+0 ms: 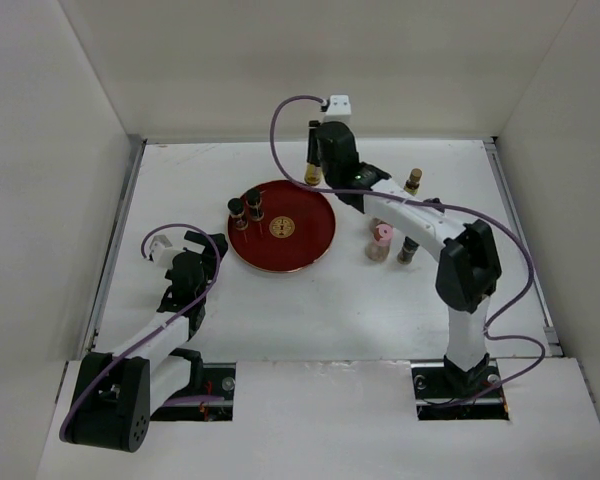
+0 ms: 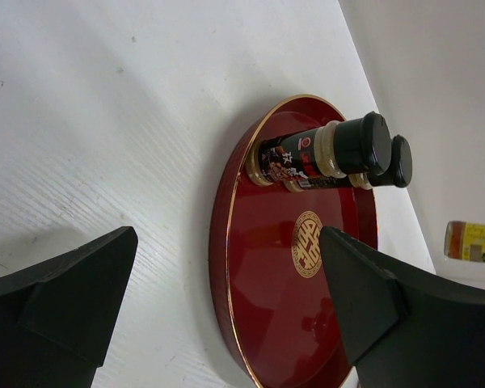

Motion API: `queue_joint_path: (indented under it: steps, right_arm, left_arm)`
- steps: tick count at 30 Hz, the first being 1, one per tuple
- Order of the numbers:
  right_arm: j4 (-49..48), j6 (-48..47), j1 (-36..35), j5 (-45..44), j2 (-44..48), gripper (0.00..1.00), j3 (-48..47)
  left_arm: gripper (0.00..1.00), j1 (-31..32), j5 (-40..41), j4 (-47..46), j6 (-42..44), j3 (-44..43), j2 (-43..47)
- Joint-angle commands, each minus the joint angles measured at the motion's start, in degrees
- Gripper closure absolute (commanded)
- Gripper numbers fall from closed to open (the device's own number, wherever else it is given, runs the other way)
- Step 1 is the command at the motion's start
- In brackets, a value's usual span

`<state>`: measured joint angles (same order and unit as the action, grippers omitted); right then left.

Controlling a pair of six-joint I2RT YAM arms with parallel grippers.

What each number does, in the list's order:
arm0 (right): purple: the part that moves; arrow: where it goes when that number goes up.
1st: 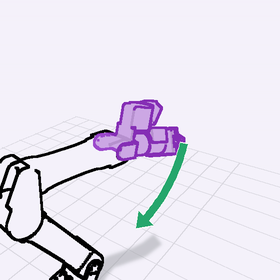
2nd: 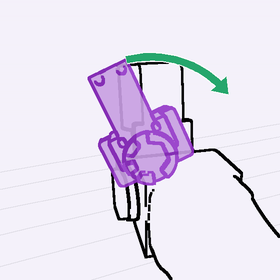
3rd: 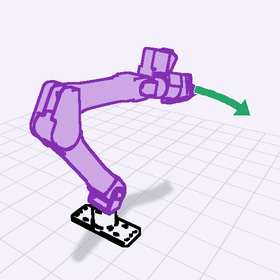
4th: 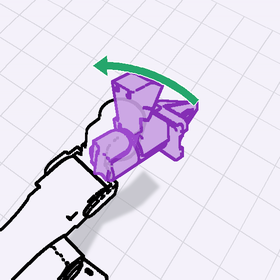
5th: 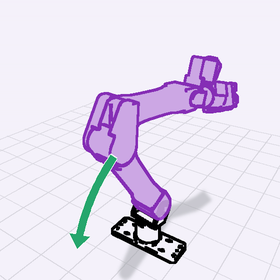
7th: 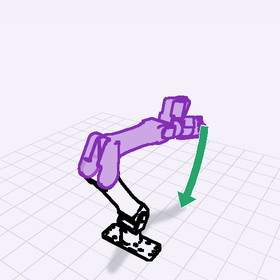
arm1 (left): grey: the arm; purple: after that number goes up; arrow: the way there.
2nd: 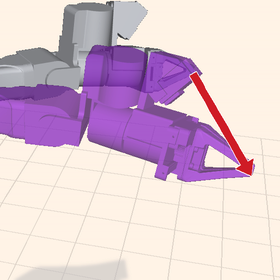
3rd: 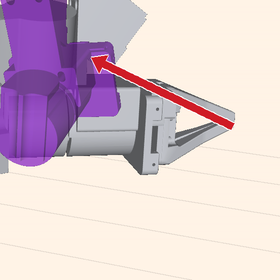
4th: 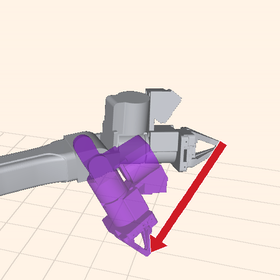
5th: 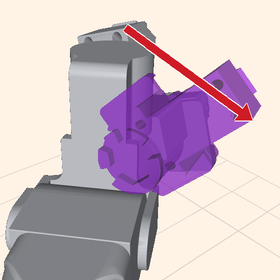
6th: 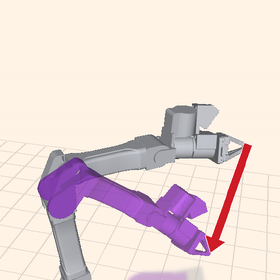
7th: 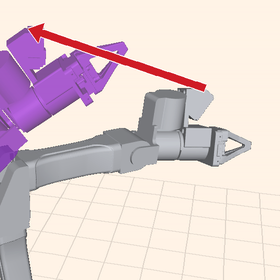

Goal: Organize the condiment bottles

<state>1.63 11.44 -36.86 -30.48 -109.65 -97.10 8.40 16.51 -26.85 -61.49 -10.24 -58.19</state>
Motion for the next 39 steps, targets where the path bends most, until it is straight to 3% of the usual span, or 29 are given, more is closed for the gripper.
queue_joint_path:
  steps: [1,13,23,29,35,39]
  right_arm:
    - [-5.1,-0.7,-3.2,1.6,-4.7,0.79,-7.8]
    - [-4.1,-0.4,-7.0,3.9,-19.4,0.78,-23.6]
    - [-4.7,0.9,-7.6,4.1,-22.5,0.77,-21.6]
    - [-5.8,1.7,-8.4,3.9,-22.6,0.63,-18.5]
    - [-6.7,2.4,-8.5,4.1,-21.3,0.55,-15.9]
    - [-7.5,3.2,-8.6,4.2,-19.5,0.41,-13.9]
  left_arm:
    - [0.0,0.3,0.7,-3.0,0.4,-0.2,0.3]
    - [0.0,0.6,0.8,-3.0,0.5,-0.3,0.5]
    - [0.0,0.3,0.3,-3.0,0.2,-0.4,-0.1]
    - [0.0,0.3,0.3,-3.0,0.2,-0.5,-0.3]
    - [0.0,0.4,0.5,-3.0,0.3,-0.3,0.0]
    - [0.0,0.4,0.1,-3.0,0.4,-0.4,0.8]
